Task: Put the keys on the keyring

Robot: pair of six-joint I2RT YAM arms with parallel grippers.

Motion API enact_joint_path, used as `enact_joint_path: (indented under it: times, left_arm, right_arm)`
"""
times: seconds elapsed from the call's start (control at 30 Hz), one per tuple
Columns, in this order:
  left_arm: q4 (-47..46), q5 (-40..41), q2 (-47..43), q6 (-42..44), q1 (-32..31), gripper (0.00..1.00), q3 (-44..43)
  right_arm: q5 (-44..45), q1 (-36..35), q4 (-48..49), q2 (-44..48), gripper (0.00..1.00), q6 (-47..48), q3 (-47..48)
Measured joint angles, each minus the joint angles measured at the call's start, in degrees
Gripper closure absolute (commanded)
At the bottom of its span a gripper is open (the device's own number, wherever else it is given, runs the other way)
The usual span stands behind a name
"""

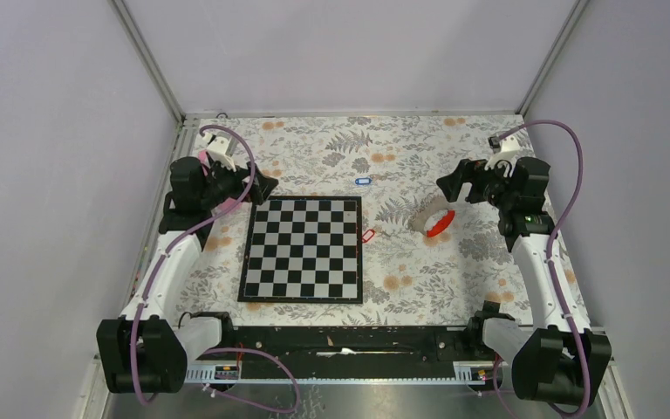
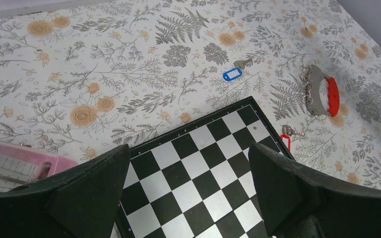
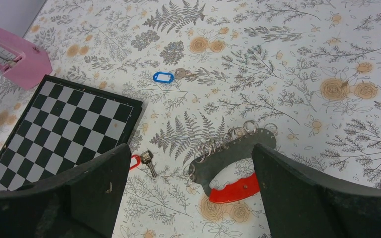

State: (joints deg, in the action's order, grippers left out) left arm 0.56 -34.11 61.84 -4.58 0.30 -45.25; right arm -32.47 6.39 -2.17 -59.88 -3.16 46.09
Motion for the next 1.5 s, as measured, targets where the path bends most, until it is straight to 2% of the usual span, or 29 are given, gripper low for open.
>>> enact_joint_path:
  times: [0.37, 0.53, 0.67, 0.87, 1.07, 1.2, 1.43, 1.5]
  left_arm:
    - [0.42, -1.29, 2.99, -0.02, 4.98, 0.01, 0.0]
    - [1.62, -0.33, 2.99, 0.13, 4.48, 0.01, -0.11]
    - [5.51, 2.73, 3.26, 1.22, 1.31, 0.01, -2.01]
    - [7.32, 8.92, 4.44, 5.2, -8.31, 0.01, -5.55]
    - [9.55, 10.64, 8.07, 9.6, -16.46, 0.01, -7.76]
    - [10.36, 9.94, 8.31, 10.47, -19.34, 0.01, -7.96]
    - [10.34, 8.24, 8.31, 10.58, -19.65, 0.01, -7.93]
    - [10.32, 7.98, 8.31, 10.58, -19.65, 0.01, -7.87]
  right_arm:
    - [2.93, 0.0, -2.32, 0.2, 0.01, 2.78, 1.4]
    - [2.36, 0.0, -2.69, 1.14, 0.01, 4.48, 1.4]
    - [2.36, 0.0, -2.69, 0.0, 0.01, 4.87, 1.44]
    - [3.08, -0.96, -3.85, -4.57, 0.01, 5.25, 1.64]
    - [6.47, -3.34, -6.8, -6.25, 0.01, 7.52, 3.67]
    - [9.29, -3.41, -7.45, -8.41, 0.01, 8.74, 5.01]
    - [13.42, -3.54, -8.72, -14.4, 0.01, 9.84, 5.84]
    - [14.47, -3.65, -9.7, -17.31, 0.05, 9.9, 7.21]
